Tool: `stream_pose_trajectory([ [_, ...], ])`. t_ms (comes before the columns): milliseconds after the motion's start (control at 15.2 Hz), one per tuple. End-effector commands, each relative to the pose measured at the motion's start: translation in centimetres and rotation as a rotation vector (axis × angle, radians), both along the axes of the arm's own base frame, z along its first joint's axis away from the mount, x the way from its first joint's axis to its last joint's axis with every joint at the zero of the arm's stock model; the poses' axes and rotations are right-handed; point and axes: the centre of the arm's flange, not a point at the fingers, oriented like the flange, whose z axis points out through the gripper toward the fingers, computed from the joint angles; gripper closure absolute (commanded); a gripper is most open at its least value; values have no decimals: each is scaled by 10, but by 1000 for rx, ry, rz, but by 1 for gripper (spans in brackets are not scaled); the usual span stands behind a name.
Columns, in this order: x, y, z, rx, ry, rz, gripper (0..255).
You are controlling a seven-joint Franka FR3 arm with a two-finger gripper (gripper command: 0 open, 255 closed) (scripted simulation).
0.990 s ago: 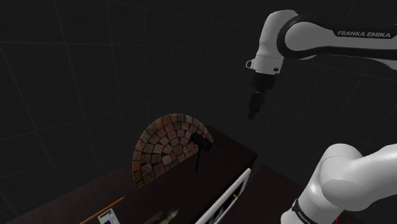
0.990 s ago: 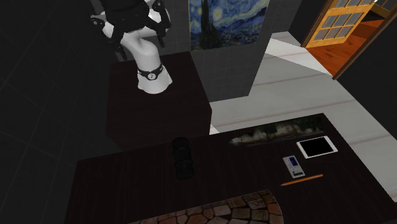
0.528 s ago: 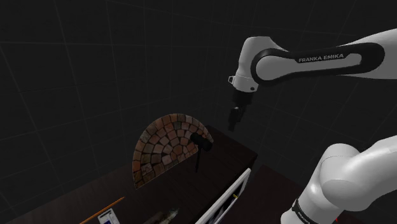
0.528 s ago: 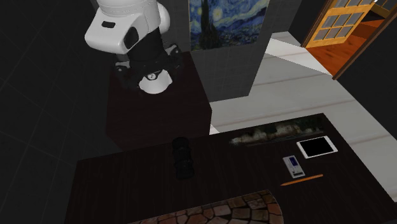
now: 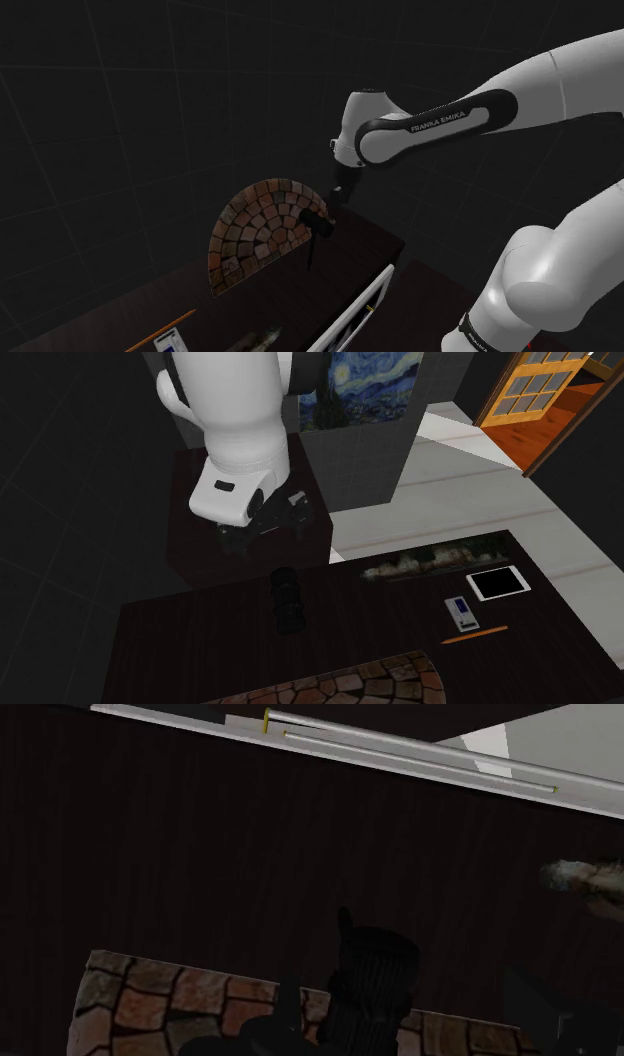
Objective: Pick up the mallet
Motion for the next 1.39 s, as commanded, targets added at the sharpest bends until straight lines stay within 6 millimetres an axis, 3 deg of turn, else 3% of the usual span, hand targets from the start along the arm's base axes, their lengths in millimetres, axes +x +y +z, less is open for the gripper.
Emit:
stream_pose_trajectory([
  [0, 14, 4, -20, -10, -17, 4, 0],
  [198, 39, 11, -47, -25, -39, 9, 0],
  [726, 40, 11, -88, -26, -39, 9, 0],
  [858, 40, 11, -88, -26, -39, 9, 0],
  [924, 39, 11, -88, -26, -39, 9, 255],
  [1320, 39, 10, -88, -26, -39, 9, 255],
])
